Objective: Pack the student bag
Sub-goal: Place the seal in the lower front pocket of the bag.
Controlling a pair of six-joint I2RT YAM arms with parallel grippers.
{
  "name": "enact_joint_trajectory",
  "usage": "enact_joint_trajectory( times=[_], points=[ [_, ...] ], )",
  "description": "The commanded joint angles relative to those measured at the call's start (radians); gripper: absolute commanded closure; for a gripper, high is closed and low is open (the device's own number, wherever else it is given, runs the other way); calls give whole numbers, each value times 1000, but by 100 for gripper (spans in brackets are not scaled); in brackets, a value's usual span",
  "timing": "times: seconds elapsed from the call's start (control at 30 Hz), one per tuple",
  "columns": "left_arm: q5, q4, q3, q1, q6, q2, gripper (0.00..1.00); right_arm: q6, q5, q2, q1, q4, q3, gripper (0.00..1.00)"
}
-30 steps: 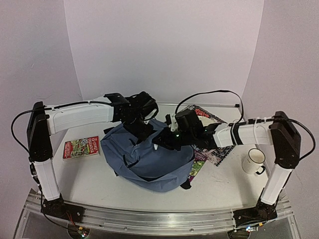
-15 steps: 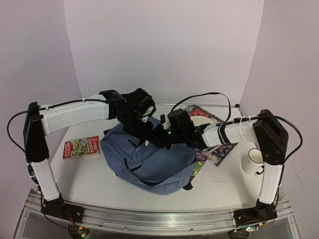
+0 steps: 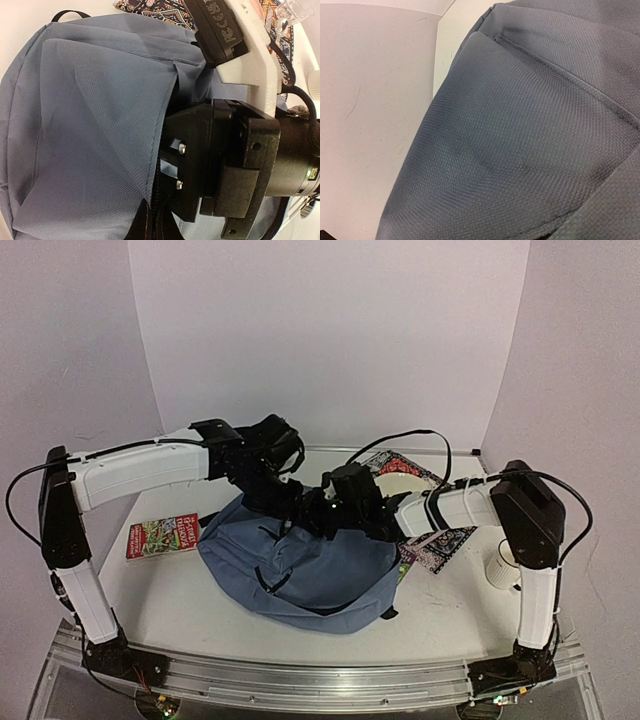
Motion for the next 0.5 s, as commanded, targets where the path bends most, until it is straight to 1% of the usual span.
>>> enact_joint_trajectory(
  times=[0.0, 0.1, 0.17, 0.27, 0.37, 0.47],
  points=[
    [-5, 41, -1, -16, -12, -67, 100, -61, -12, -30, -5, 10, 40, 59],
    [-14, 50, -5, -16, -12, -70, 100, -108, -5, -75, -5, -16, 10, 55],
    [-28, 54, -7, -15, -12, -74, 100, -136, 4, -106, -5, -29, -10, 54],
    [-55, 57, -11, -15, -8, -75, 96, -189, 12, -151, -5, -90, -22, 54],
    [-77, 58, -15, -13, -10, -81, 89, -251, 12, -190, -6, -146, -45, 53],
    [-96, 60, -21, -13, -10, -101, 76, -339, 24, -240, -5, -221, -60, 53]
  ],
)
